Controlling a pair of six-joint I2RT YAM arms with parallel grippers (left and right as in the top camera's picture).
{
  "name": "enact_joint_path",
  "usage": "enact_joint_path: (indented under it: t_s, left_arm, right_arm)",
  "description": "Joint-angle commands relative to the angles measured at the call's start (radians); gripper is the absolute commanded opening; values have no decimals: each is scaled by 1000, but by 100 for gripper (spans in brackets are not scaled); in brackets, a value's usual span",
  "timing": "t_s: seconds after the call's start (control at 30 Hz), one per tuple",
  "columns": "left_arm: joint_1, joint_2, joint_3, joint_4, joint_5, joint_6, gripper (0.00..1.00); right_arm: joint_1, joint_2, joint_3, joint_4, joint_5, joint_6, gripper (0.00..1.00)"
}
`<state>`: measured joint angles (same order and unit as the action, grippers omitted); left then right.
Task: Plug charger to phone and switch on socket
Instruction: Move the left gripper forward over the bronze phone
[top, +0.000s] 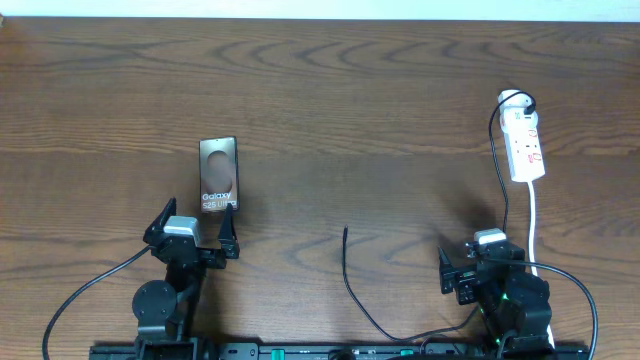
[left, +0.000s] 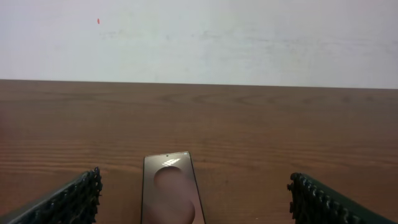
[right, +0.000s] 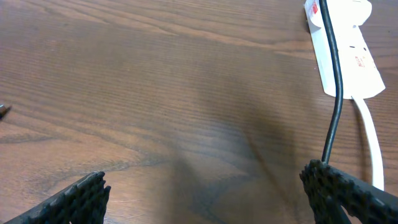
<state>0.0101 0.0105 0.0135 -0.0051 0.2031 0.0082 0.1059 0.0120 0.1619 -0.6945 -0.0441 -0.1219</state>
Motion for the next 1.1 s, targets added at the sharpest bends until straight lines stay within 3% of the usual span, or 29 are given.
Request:
enact_joint_path:
  t_s: [0.0,0.23,0.43,1.07]
  left_arm:
    - [-3,-5,-9,-43,14,14,95]
    - [-3,-5,-5,-45,13,-68,95]
    - [-3,25,47,-48,13,-70,95]
    - [-3,671,452,-121,13,-70,95]
  right_arm:
    - [-4,-2,-3,-5,12,-14,99]
    - [-4,-2,-3,-5,12,-14,99]
    - [-4,-2,-3,-5,12,-14,99]
    - [-4,-2,-3,-5,12,-14,99]
